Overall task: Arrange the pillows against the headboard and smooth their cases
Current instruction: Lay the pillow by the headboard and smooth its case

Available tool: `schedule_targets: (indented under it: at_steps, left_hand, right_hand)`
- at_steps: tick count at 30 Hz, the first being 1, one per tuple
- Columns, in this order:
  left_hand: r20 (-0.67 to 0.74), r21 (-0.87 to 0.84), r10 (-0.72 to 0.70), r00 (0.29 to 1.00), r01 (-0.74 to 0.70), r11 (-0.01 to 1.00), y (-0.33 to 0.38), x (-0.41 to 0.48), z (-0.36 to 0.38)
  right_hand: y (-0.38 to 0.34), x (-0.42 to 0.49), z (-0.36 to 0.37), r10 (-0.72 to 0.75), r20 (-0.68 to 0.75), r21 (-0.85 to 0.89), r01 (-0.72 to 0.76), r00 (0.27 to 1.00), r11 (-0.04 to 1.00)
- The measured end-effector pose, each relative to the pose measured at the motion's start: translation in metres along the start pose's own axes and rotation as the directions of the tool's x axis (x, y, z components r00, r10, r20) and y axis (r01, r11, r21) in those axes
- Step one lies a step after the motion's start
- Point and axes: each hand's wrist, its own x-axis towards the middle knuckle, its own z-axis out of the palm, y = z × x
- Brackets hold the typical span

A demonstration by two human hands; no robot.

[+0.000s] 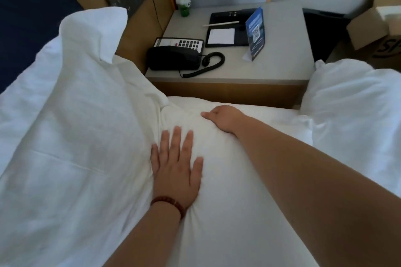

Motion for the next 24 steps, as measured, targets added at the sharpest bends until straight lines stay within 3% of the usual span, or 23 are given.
schedule_targets:
  at_steps: [2,5,9,11,13,14,19,22,24]
  left_hand:
    - [0.002,0.013,0.006,1.0,-0.006,1.0,-0.001,0.0,0.006]
    - [0.011,0.014,0.011,1.0,-0.012,1.0,-0.002,-0.001,0.014]
    - [0.026,0.021,0.012,1.0,-0.012,1.0,-0.002,-0.001,0.019]
    - [0.034,0.028,0.012,0.999,-0.013,1.0,-0.002,0.0,0.02]
    - [0.033,0.029,0.006,0.999,-0.007,1.0,-0.001,0.0,0.02]
    - [0.034,0.029,0.002,0.999,-0.003,1.0,0.0,0.0,0.02]
    - [0.059,0.051,-0.009,0.998,0.006,0.999,0.003,-0.001,0.014]
    - [0.065,0.059,-0.015,0.998,0.011,0.998,0.005,-0.003,0.007]
    - [0.047,0.052,-0.023,0.999,0.02,0.998,0.008,-0.003,-0.002]
  right_hand:
    - [0.007,0.004,0.006,0.024,-0.07,0.103,-0.017,0.997,0.994]
    - [0.014,0.003,0.008,0.018,-0.309,0.357,0.099,0.951,0.929]
    - [0.017,0.0,-0.001,0.03,-0.575,0.312,0.185,0.818,0.932]
    - [0.024,-0.005,-0.016,0.011,-0.513,0.107,0.051,0.858,0.993]
    - [0.038,-0.008,-0.03,0.075,-0.298,-0.147,-0.124,0.951,0.981]
    - [0.047,-0.009,-0.034,0.138,-0.218,-0.182,-0.179,0.966,0.967]
    - [0.081,-0.026,-0.067,0.189,-0.301,-0.013,-0.202,0.935,0.979]
    - [0.088,-0.049,-0.077,0.209,-0.044,-0.102,-0.213,0.977,0.972]
    - [0.091,-0.053,-0.076,0.221,0.035,-0.091,-0.217,0.975,0.972]
